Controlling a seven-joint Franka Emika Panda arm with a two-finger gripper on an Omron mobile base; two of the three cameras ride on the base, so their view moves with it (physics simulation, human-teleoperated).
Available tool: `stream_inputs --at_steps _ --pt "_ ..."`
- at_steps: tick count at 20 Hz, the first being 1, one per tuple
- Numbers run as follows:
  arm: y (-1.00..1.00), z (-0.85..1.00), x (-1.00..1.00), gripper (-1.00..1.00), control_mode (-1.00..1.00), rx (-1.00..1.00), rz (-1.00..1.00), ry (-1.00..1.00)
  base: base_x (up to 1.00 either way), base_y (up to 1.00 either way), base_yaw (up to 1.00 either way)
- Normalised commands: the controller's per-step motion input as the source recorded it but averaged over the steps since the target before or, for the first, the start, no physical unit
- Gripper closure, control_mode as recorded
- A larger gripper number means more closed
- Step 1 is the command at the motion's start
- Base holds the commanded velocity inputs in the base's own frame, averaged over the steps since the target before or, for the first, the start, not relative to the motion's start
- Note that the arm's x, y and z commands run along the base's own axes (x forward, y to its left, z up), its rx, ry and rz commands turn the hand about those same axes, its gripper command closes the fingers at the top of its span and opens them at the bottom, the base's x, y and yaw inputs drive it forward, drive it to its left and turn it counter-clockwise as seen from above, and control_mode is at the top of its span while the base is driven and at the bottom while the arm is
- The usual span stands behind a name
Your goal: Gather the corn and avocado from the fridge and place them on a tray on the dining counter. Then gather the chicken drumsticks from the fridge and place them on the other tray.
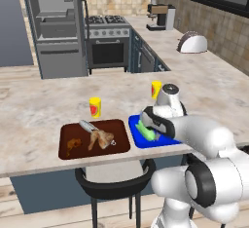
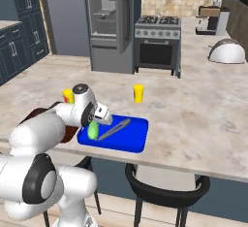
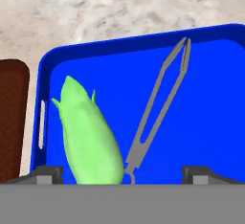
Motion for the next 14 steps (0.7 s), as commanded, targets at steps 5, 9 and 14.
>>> stream_inputs --at_steps 5,9,14 --pt "0.00 0.89 -0.61 -1.00 -1.00 0.07 -0.01 -0.02 0.00 0.00 0.00" --pt "0.03 0.98 -0.66 -1.00 -1.00 0.05 0.00 -0.08 0.00 0.00 0.00" --pt "0.01 0.98 -0.67 -1.00 -1.00 0.03 0.00 -0.04 0.00 0.00 0.00"
